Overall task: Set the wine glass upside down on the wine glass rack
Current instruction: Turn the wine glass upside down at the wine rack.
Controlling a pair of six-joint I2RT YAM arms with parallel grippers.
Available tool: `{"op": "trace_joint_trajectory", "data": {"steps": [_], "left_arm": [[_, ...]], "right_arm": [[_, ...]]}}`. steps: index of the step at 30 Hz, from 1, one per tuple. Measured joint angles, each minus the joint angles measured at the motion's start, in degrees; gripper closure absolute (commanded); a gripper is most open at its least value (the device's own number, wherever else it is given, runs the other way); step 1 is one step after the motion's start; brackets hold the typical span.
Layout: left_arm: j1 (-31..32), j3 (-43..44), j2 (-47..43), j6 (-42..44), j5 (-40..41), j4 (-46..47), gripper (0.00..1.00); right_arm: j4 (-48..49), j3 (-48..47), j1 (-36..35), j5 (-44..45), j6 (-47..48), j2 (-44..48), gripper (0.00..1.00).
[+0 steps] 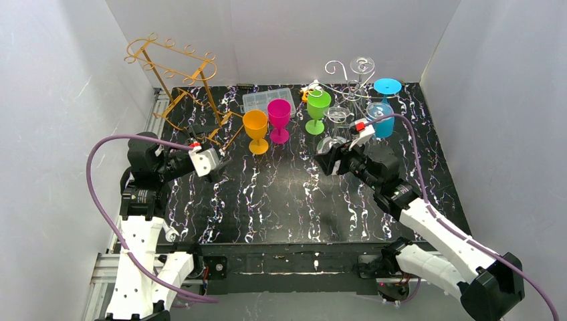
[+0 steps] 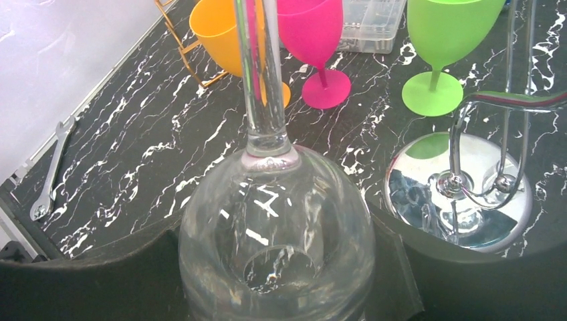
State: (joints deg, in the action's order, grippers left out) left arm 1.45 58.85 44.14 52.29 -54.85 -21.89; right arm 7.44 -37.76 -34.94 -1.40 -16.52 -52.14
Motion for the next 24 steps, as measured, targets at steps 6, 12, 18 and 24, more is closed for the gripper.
{"op": "trace_joint_trajectory", "data": {"steps": [6,12,18,24], "left_arm": [[0.0,0.0,0.0,-0.1,0.0,0.0,0.07],[0.0,0.0,-0.1,-0.2,0.2,0.0,0.07],[0.0,0.0,-0.1,-0.2,0.3,0.0,0.07],[0.0,0.0,-0.1,-0.2,0.4,0.0,0.07]], "right_arm": [[0.3,1.2,0.0,1.5,-0.5,2.0,0.63],[1.7,3.4,0.0,4.2,-1.8,3.7,0.63],[3.8,4.8,0.0,5.9,-3.2,3.9,0.58],[4.4,4.9,-0.1,7.7,-4.3,3.9,0.27]]}}
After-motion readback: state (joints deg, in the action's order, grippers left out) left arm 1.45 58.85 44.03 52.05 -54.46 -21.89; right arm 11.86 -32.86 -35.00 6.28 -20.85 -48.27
